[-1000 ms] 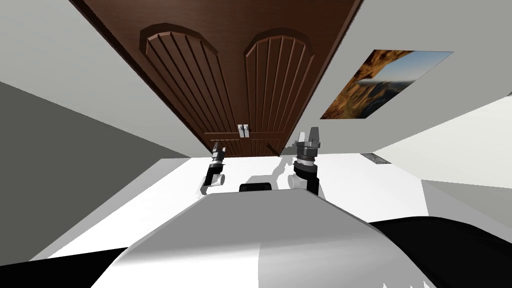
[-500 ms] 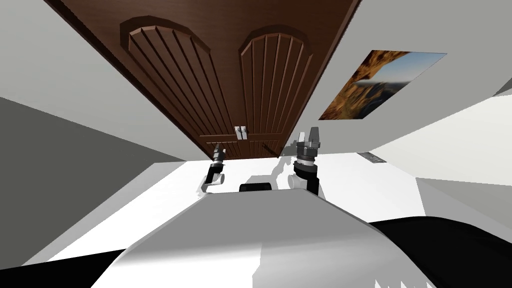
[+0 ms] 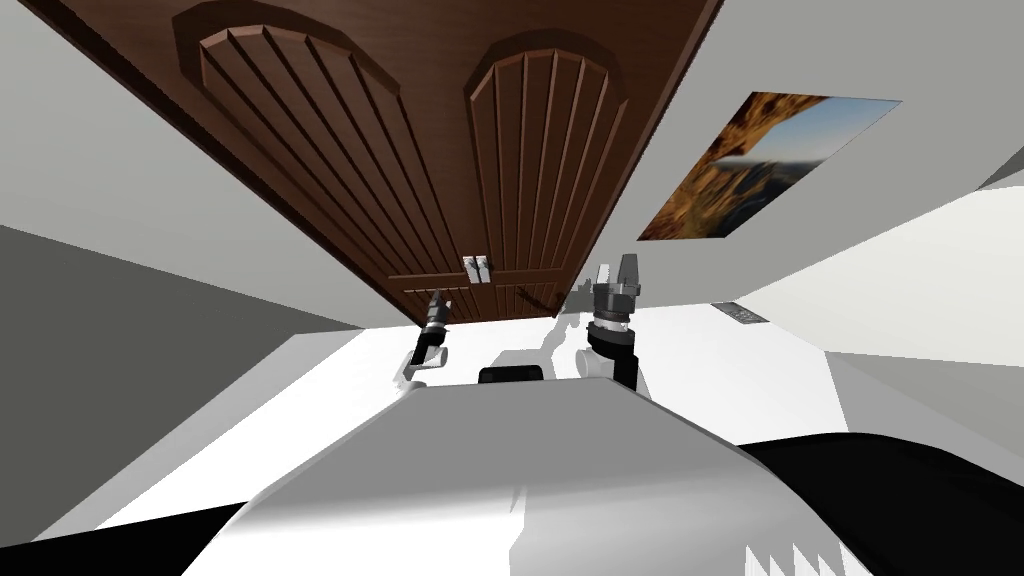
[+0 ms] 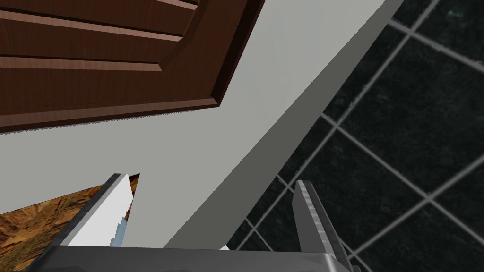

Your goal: Pull the door open

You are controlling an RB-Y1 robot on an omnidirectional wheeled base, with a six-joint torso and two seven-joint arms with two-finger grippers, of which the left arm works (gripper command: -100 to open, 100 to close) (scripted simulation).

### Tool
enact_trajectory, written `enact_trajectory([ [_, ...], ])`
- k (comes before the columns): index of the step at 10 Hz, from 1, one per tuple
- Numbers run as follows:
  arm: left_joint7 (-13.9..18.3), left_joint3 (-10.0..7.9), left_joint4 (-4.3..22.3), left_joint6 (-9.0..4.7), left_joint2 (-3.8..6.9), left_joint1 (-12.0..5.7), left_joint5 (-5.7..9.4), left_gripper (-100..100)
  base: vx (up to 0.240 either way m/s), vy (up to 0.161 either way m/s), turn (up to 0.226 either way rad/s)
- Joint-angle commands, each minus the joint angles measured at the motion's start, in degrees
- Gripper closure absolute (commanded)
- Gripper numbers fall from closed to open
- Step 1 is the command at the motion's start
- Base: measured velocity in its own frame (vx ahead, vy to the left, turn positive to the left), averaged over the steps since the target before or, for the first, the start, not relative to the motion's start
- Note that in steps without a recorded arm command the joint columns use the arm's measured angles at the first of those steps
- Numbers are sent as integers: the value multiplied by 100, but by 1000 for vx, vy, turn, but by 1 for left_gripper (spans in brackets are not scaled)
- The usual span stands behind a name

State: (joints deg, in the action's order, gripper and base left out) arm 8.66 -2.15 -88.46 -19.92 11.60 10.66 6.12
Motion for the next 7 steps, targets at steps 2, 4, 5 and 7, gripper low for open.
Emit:
enact_trajectory([
  [2, 4, -43, 316, 55, 67, -133, -3, -100, 142, -8, -62],
  [4, 9, -66, 503, 72, 106, -214, -3, -100, 123, -19, -40],
  [5, 13, -86, 665, 87, 140, -285, -3, -100, 123, -35, -60],
  [7, 20, -121, 959, 114, 200, -416, -4, -100, 197, -15, -71],
])
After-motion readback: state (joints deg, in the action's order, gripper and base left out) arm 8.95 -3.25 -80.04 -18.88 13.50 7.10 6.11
